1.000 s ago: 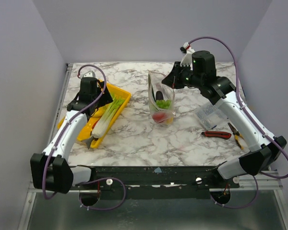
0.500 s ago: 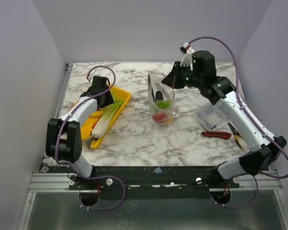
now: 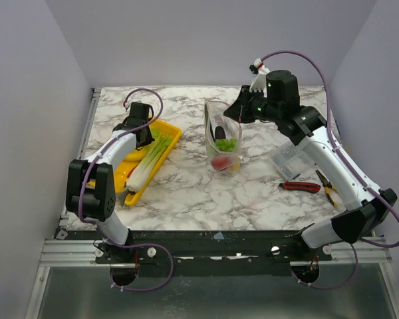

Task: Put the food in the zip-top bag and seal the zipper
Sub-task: Pick up the fake fruit from the bin, then place the fake fruit in the zipper food storage bag, then adjust the zipper food storage bag at the center of the board.

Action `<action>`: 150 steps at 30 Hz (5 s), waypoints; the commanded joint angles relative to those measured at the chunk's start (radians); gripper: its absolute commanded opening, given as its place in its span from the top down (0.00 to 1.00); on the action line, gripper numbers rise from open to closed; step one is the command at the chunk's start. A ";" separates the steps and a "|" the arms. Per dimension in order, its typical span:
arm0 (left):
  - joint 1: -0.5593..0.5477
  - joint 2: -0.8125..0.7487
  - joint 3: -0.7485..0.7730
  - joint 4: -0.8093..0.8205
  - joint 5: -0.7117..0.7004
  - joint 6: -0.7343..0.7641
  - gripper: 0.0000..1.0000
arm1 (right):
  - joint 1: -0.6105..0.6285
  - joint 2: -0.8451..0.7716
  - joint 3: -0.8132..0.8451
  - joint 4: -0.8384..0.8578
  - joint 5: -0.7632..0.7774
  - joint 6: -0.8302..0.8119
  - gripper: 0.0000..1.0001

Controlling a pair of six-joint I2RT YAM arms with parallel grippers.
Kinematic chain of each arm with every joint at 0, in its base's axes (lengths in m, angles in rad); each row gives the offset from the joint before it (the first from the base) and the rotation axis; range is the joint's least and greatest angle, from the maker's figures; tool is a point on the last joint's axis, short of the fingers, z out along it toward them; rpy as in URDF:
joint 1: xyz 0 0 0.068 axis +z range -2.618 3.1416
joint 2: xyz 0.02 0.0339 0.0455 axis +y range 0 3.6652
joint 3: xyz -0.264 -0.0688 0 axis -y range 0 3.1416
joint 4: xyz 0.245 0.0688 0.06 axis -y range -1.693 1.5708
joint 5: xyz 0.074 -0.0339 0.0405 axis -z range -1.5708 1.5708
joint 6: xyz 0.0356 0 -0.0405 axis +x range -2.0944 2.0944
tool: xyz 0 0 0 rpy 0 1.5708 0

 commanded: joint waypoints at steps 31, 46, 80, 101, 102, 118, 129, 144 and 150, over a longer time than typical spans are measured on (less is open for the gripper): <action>-0.398 -0.875 -0.112 0.262 0.574 0.173 1.00 | 0.005 0.016 0.037 0.020 -0.035 -0.002 0.99; -0.484 -0.866 -0.085 0.516 0.969 -0.106 1.00 | 0.005 0.006 0.007 0.043 -0.032 0.004 0.99; -0.349 -0.579 -0.330 1.011 0.715 -0.942 1.00 | 0.005 0.021 0.033 0.043 -0.027 0.020 0.99; -0.409 -0.431 -0.279 0.869 0.406 -0.798 1.00 | 0.006 0.033 0.058 0.042 -0.038 0.041 0.99; -0.408 -0.425 -0.271 0.846 0.400 -0.792 1.00 | 0.005 0.035 0.058 0.043 -0.039 0.042 0.99; -0.409 -0.508 -0.213 0.645 0.455 -0.623 0.33 | 0.006 0.027 0.041 0.051 -0.033 0.037 1.00; -0.410 -0.569 -0.110 0.392 0.469 -0.350 0.33 | 0.005 0.014 0.037 0.057 -0.035 0.036 1.00; -0.474 -0.472 -0.038 0.152 0.342 -0.201 0.46 | 0.005 0.002 0.025 0.061 -0.035 0.042 0.99; -0.483 -0.437 -0.006 0.123 0.382 -0.173 0.74 | 0.005 -0.003 0.027 0.057 -0.024 0.039 0.99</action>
